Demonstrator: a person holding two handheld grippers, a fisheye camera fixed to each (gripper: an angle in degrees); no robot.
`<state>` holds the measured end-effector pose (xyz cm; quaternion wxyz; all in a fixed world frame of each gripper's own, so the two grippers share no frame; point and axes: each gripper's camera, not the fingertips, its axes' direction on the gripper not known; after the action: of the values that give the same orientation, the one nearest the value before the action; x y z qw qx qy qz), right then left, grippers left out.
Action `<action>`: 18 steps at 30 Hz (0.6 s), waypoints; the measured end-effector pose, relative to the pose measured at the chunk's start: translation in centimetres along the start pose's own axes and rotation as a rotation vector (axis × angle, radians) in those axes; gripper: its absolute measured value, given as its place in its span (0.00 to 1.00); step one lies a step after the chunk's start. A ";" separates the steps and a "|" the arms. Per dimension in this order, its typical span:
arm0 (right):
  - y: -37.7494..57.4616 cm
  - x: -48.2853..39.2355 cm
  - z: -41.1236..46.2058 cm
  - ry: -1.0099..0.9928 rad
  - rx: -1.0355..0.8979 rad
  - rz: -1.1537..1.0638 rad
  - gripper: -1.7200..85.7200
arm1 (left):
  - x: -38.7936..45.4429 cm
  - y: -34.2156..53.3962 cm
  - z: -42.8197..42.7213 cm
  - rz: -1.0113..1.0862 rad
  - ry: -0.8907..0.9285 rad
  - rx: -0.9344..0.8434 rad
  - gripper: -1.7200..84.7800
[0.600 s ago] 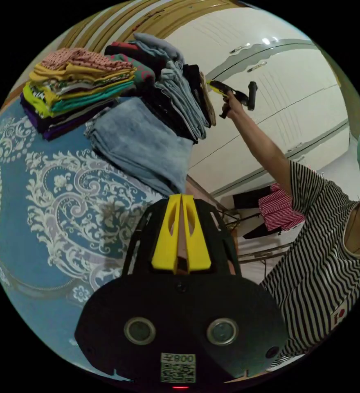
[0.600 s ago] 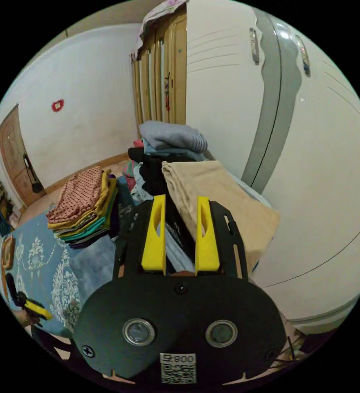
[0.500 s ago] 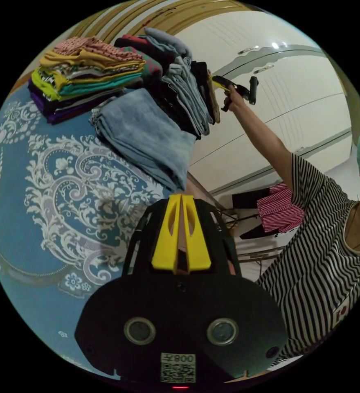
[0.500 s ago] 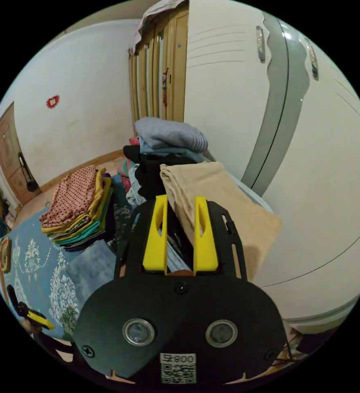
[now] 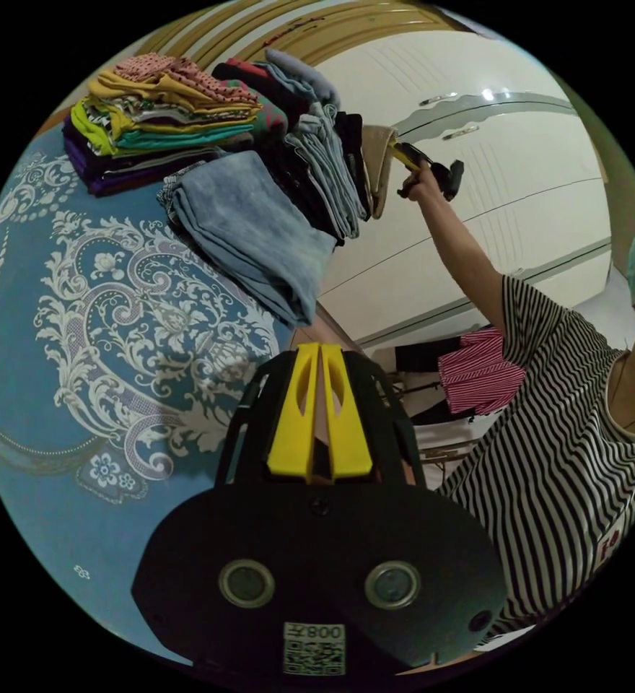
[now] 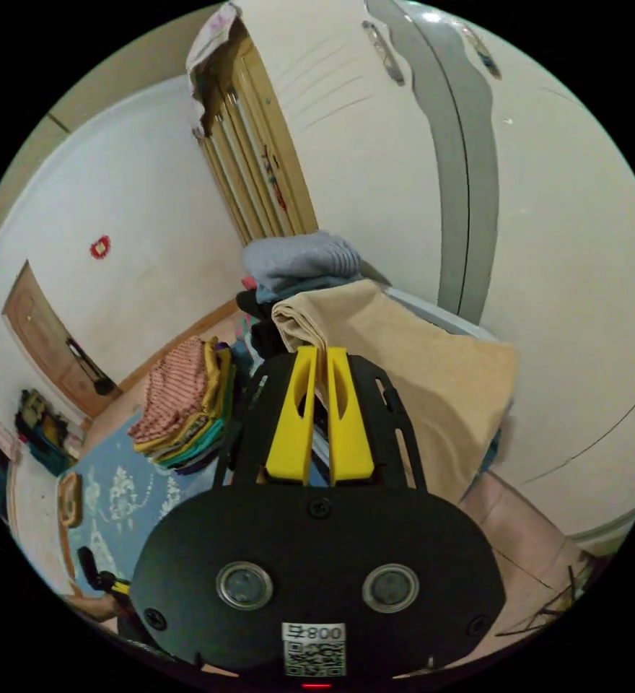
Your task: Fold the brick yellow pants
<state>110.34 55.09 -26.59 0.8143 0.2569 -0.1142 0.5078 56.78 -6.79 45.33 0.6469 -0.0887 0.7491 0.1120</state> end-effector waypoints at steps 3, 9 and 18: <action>1.9 -2.9 -6.6 -0.188 0.097 -0.005 0.04 | 3.6 2.2 -2.4 0.014 0.008 0.014 0.03; 5.4 -13.3 -18.8 -0.435 0.211 -0.156 0.03 | 12.3 6.9 -8.3 0.074 -0.004 0.101 0.03; 13.7 -30.3 -32.1 -0.807 0.279 -0.305 0.03 | 27.0 16.1 -21.2 0.179 -0.113 0.388 0.09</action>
<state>81.90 53.83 -63.05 0.7278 0.5555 -0.3136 0.2517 28.22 2.96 22.44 0.6801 0.1108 0.7242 0.0275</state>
